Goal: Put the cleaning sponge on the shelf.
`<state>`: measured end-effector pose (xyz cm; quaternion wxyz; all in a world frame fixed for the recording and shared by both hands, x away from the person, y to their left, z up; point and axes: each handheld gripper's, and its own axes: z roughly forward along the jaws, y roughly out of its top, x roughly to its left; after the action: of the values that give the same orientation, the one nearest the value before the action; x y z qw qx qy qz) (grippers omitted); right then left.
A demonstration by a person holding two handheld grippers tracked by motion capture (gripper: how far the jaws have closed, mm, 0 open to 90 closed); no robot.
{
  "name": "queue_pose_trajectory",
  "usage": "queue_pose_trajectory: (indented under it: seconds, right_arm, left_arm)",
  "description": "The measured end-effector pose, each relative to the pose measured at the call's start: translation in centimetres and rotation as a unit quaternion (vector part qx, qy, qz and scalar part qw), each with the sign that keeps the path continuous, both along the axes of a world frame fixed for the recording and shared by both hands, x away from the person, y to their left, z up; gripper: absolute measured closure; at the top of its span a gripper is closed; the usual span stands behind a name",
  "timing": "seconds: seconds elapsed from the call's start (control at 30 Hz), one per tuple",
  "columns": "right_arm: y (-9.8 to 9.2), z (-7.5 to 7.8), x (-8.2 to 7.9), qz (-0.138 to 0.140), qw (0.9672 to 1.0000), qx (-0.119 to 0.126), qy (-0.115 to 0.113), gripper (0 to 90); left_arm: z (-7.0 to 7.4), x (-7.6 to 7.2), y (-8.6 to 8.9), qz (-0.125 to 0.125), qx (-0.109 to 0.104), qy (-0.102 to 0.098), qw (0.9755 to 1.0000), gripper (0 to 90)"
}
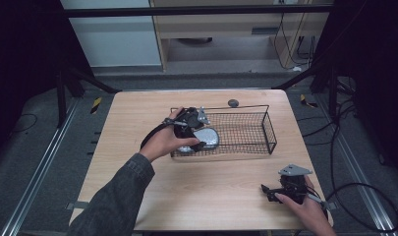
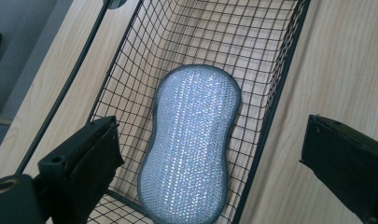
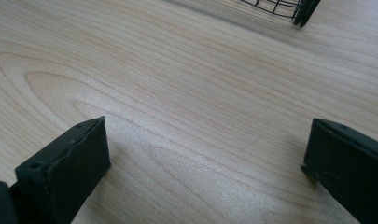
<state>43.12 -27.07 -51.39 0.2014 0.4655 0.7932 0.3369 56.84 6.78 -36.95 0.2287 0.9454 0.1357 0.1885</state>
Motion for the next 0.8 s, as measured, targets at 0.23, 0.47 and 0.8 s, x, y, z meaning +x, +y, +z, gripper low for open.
queue_pose_trajectory:
  seconds: [0.23, 0.47, 0.8]
  right_arm:
    - [0.0, 0.0, 0.0, 0.000, 1.0000, 0.000, 0.000, 0.3]
    - [0.0, 0.0, 0.0, 0.000, 1.0000, 0.001, 0.000, 0.3]
    - [0.0, 0.0, 0.0, 0.000, 1.0000, 0.000, 0.000, 0.3]
  left_arm:
    - [0.2, -0.9, 0.1, 0.007, -0.018, -0.009, 0.9998, 3.7]
    - [0.7, -1.8, 0.6, 0.020, -0.025, -0.023, 0.9992, 3.4]
    - [1.5, -3.2, 2.7, 0.056, -0.057, -0.034, 0.9962, 3.3]
